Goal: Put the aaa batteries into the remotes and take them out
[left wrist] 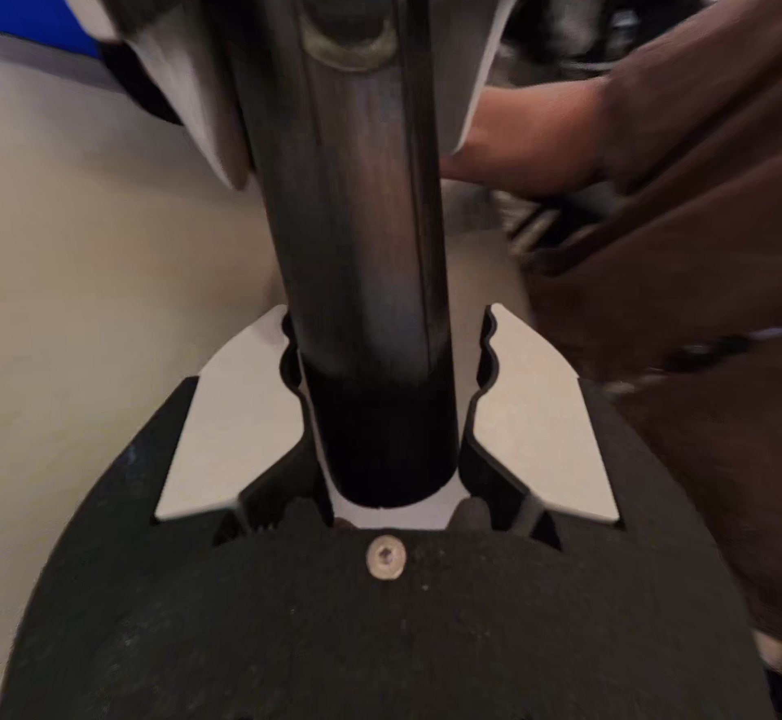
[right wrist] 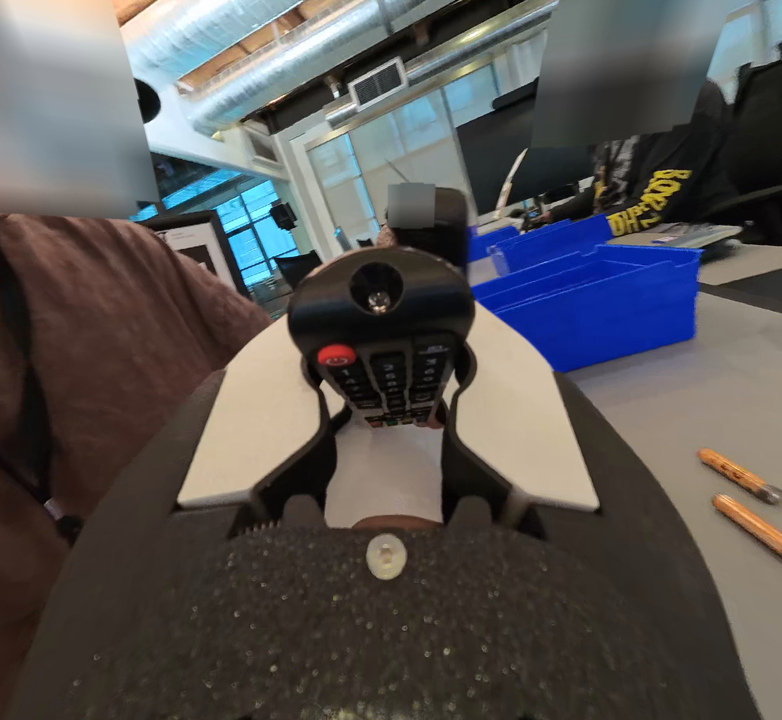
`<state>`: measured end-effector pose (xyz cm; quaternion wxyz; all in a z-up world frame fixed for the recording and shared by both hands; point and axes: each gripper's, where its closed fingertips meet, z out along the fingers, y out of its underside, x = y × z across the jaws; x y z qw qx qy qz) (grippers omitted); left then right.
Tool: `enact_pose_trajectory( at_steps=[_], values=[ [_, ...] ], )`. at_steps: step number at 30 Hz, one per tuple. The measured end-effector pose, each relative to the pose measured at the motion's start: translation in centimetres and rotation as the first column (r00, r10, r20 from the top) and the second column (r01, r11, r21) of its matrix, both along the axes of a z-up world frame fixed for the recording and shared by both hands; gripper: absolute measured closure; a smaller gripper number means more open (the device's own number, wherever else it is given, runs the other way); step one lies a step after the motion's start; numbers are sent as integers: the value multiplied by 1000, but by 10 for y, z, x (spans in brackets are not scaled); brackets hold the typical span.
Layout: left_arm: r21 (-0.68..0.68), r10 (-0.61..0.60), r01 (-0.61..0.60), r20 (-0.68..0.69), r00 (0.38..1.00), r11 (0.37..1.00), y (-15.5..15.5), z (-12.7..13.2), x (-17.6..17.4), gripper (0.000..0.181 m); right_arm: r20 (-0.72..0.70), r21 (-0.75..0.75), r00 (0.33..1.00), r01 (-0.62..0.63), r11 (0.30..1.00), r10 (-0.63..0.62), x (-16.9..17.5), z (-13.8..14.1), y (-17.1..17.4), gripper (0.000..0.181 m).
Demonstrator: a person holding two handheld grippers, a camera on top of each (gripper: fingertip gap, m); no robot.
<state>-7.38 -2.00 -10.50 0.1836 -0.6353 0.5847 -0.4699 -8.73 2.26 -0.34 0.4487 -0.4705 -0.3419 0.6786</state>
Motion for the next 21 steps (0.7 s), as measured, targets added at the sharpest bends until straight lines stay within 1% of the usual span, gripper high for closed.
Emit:
enact_pose_trajectory(
  at_steps=[1,2,4,5,7,10,11,14,16,17,18,19,21],
  values=[
    [97,72,-73,8,997,993,10,1,0,102,2,-14,1000,20,1000,-20,1,1,3,121],
    [165,134,-138,35,990,977,17,5,0,105,-1,-26,999,35,999,-35,1,3,5,121],
    [226,180,-197,91,979,954,21,12,1,111,-9,-40,998,54,998,-54,-3,7,6,121],
    [249,202,-221,98,974,943,24,13,1,114,-5,-41,998,65,997,-66,-5,8,7,121],
    [282,197,-210,72,978,936,24,7,1,117,6,-38,997,79,996,-79,-10,10,5,121],
    [320,189,-174,-18,982,931,25,-6,-3,119,55,-11,994,98,995,-97,-16,4,3,121],
    [314,187,-167,-35,982,935,26,-7,-5,120,69,-6,992,102,995,-101,-16,1,4,121],
    [271,185,-173,-19,983,947,29,-2,-9,121,88,-9,992,95,995,-94,-12,-4,7,120],
    [359,221,-189,-49,974,914,40,-9,-16,121,177,-14,980,95,995,-91,-13,-15,10,121],
    [395,234,-193,-58,971,898,45,-11,-19,121,209,-13,973,108,994,-103,-12,-19,13,115],
    [419,250,-199,-70,966,886,51,-14,-23,121,245,-23,961,137,990,-128,-10,-23,19,107],
    [445,274,-209,-85,958,871,58,-17,-28,121,286,-32,946,168,985,-152,-6,-27,25,106],
    [530,350,-237,-123,928,814,79,-24,-42,120,376,-83,902,262,962,-213,5,-35,40,104]
  ],
)
